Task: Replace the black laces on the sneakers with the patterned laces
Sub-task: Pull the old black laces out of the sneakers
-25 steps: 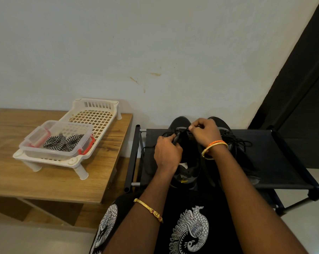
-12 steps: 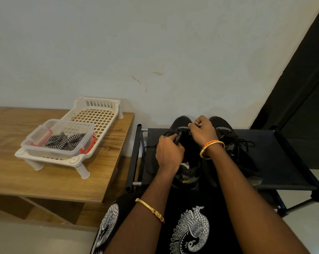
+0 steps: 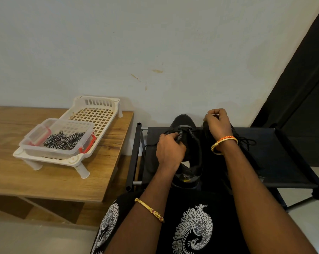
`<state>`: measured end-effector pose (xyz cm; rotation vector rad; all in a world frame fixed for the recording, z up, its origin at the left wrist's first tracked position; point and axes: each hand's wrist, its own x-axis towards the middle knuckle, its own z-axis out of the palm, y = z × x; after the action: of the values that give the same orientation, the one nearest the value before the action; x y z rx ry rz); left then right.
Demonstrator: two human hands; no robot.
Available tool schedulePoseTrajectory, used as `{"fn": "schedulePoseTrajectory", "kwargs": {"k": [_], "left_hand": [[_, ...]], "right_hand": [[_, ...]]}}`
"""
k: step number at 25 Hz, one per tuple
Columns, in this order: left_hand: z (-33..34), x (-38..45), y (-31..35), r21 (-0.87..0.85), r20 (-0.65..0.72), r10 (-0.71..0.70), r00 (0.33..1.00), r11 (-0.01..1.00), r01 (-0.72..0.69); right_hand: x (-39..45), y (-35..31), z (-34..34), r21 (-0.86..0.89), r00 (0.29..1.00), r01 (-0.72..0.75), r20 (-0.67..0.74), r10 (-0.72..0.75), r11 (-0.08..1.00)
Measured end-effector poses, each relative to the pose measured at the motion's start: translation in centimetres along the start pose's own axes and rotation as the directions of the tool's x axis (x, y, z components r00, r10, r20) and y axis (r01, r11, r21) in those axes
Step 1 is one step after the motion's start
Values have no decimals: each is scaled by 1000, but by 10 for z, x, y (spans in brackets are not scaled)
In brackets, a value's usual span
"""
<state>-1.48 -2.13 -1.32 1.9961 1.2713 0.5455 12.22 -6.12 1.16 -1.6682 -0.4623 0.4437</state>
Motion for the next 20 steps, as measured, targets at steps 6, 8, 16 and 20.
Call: {"fn": "schedulePoseTrajectory", "kwargs": {"k": [6, 8, 16, 20], "left_hand": [[-1, 9, 7, 53, 25, 48, 999, 997, -49], [-1, 12, 9, 54, 31, 113, 993, 992, -114], [4, 33, 14, 266, 119, 201, 972, 937, -227], [6, 39, 19, 339, 156, 188, 970, 912, -231]], "right_hand": [[1, 8, -9, -340, 962, 229, 222, -159, 912], [2, 11, -11, -437, 957, 280, 198, -212, 855], [-21, -7, -10, -444, 977, 202, 157, -146, 873], [-26, 5, 3, -678, 909, 188, 394, 135, 711]]}}
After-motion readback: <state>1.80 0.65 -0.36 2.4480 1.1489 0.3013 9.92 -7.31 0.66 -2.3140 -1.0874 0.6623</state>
